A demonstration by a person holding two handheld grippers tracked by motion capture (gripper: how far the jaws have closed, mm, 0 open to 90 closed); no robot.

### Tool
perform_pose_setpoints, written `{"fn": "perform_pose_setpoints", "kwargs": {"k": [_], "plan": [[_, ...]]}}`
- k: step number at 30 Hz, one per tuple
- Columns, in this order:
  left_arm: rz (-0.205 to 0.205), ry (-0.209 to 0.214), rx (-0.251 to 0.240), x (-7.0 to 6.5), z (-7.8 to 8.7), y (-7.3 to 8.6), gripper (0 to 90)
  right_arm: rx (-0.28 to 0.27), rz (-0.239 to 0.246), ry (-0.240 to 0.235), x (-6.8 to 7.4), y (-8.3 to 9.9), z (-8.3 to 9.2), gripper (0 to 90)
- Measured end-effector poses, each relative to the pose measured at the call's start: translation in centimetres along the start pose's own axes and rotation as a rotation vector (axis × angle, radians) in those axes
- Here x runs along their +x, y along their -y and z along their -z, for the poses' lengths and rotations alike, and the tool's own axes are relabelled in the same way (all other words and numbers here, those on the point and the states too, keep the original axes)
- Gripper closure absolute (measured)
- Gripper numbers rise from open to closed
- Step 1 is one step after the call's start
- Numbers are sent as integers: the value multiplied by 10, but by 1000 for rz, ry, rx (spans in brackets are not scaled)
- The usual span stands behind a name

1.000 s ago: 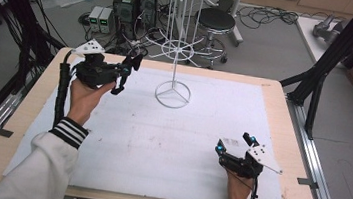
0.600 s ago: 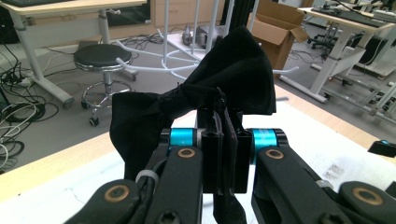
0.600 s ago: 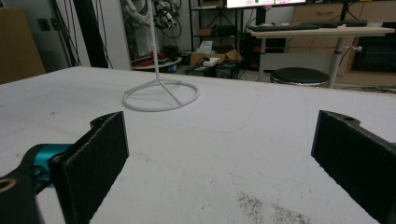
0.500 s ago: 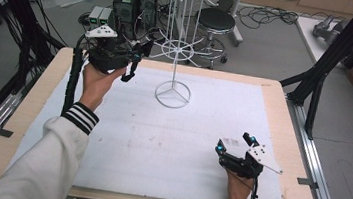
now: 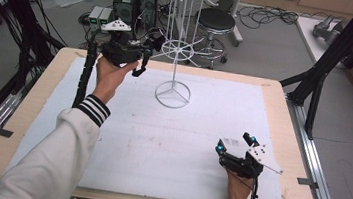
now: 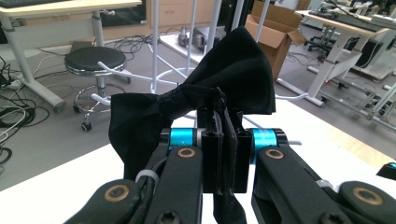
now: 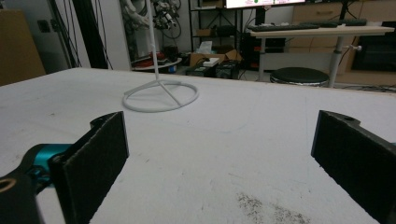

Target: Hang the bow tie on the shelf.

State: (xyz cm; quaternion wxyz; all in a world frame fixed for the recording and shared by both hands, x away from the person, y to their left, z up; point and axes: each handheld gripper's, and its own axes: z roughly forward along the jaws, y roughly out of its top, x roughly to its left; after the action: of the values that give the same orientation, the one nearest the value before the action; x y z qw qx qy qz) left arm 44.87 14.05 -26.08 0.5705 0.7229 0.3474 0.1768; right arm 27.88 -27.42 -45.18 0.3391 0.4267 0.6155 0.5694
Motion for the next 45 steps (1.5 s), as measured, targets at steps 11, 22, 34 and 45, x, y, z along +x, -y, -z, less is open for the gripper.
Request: {"fn": "perform_pose_setpoints", "kwargs": {"k": [11, 22, 34, 45], "plan": [[0, 19, 9, -5, -20, 1, 864, -6, -1, 1, -1, 0, 0, 30], [2, 31, 16, -9, -30, 2, 863, -4, -4, 2, -1, 0, 0, 30], [-27, 46, 28, -11, -31, 3, 619, -4, -4, 4, -1, 0, 0, 30], [-79, 65, -31, -14, -9, 14, 224, 1, -4, 4, 0, 0, 0, 30]]}}
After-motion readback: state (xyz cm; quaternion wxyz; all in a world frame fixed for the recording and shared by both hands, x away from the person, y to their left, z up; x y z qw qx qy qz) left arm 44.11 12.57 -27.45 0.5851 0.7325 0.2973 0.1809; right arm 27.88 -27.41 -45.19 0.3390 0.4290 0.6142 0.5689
